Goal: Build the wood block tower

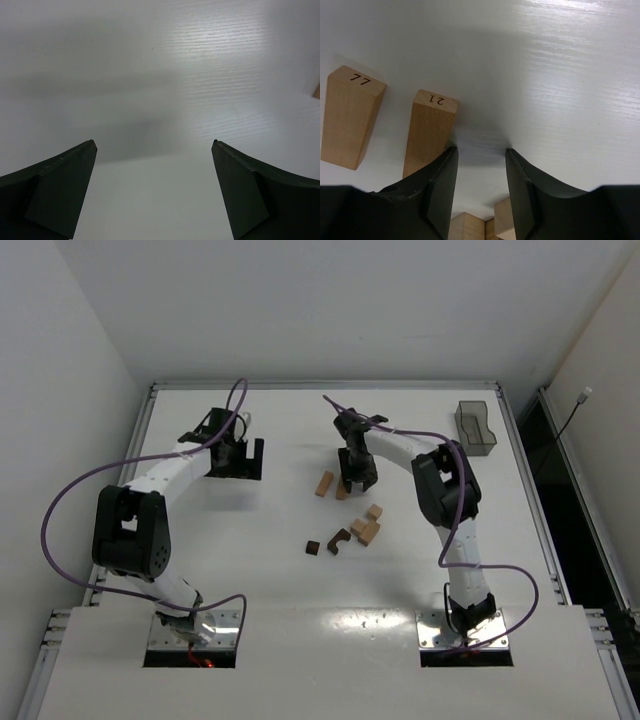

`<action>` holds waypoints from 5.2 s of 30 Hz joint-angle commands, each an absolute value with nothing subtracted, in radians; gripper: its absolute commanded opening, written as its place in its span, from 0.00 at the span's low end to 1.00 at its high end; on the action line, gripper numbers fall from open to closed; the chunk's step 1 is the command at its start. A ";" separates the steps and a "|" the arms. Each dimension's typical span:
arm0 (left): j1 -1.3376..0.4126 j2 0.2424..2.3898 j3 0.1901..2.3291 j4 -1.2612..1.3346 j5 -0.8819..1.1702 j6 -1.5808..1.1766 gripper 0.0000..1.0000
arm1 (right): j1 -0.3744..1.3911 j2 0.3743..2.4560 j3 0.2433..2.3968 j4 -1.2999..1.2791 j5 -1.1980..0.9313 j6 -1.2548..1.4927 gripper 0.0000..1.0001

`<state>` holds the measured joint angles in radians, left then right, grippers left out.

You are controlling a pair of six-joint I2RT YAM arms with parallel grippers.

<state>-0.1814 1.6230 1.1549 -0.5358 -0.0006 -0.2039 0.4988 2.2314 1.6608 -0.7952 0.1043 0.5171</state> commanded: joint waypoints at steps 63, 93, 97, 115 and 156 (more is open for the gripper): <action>-0.176 1.669 1.190 -0.529 0.003 -0.216 1.00 | 0.505 2.356 1.852 -0.778 0.026 0.495 0.58; -0.195 1.678 1.230 -0.600 0.184 -0.094 1.00 | 0.430 1.635 1.278 -0.835 -0.138 -0.431 0.86; -0.195 1.669 1.221 -0.591 0.175 -0.103 1.00 | 0.430 1.667 1.269 -0.810 -0.192 -0.422 0.78; -0.195 1.660 1.201 -0.581 0.144 -0.103 1.00 | 0.430 1.868 1.356 -0.798 -0.308 -0.373 0.65; -0.195 1.698 1.229 -0.581 0.114 -0.112 1.00 | 0.371 1.963 1.459 -0.931 -0.360 -0.436 0.39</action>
<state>-0.1898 1.7004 1.2060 -0.5961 0.1154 -0.1097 0.3721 1.9938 1.4223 -0.9062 -0.2863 -0.4026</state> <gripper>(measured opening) 0.996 0.346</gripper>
